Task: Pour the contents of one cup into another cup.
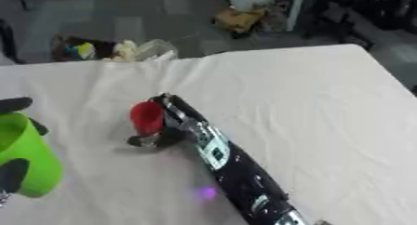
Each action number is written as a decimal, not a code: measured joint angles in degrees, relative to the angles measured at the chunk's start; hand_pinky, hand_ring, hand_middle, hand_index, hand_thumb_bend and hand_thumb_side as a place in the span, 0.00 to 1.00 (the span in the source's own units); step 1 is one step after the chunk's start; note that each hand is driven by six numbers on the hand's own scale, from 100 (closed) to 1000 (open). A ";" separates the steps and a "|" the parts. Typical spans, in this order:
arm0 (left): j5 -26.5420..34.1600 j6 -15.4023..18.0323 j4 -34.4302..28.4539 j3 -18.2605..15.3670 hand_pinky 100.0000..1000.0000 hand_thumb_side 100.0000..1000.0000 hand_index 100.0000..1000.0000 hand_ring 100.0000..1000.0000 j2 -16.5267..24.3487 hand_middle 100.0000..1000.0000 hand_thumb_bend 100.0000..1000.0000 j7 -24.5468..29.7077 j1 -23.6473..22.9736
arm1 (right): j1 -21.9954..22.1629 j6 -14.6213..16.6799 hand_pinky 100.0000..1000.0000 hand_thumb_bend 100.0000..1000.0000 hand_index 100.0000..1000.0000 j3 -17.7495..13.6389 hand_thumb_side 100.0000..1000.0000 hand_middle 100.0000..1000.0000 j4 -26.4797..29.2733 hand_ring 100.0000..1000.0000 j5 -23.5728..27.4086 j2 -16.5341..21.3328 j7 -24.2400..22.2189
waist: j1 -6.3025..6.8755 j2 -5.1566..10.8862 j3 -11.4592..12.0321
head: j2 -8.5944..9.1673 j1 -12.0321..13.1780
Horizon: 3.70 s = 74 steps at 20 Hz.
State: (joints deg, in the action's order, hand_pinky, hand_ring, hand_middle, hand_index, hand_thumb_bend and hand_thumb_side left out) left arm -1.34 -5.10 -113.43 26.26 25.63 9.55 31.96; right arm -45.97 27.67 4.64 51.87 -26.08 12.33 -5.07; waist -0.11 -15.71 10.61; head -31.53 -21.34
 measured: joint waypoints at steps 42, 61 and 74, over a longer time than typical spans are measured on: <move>-13.29 2.41 -0.16 2.31 0.06 0.15 0.90 0.65 16.72 0.55 0.00 7.91 6.05 | 5.12 -4.30 0.34 0.00 0.36 14.92 0.00 0.00 15.49 0.00 7.95 -0.52 -17.52 | 2.07 3.42 -6.12 | 0.84 0.61; -22.55 -1.08 -0.16 5.75 0.06 0.16 0.89 0.63 15.98 0.53 0.00 11.52 7.05 | 5.22 -11.81 0.35 0.00 0.36 21.92 0.00 0.00 22.56 0.00 22.65 -1.18 -29.04 | 1.39 3.92 -6.97 | -0.13 1.36; -29.60 -1.95 -0.16 6.38 0.00 0.15 0.87 0.53 13.63 0.44 0.00 17.62 9.06 | 5.68 -12.04 0.35 0.00 0.36 22.28 0.00 0.00 22.65 0.00 22.95 -2.48 -30.21 | 1.79 3.92 -6.36 | -0.14 1.15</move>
State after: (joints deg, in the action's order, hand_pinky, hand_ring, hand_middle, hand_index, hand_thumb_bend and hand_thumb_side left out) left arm -30.94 -7.05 -113.59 32.64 39.26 27.18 41.02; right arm -40.29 15.64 26.92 74.52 -3.14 9.85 -35.28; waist 1.67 -11.79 4.25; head -31.67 -20.20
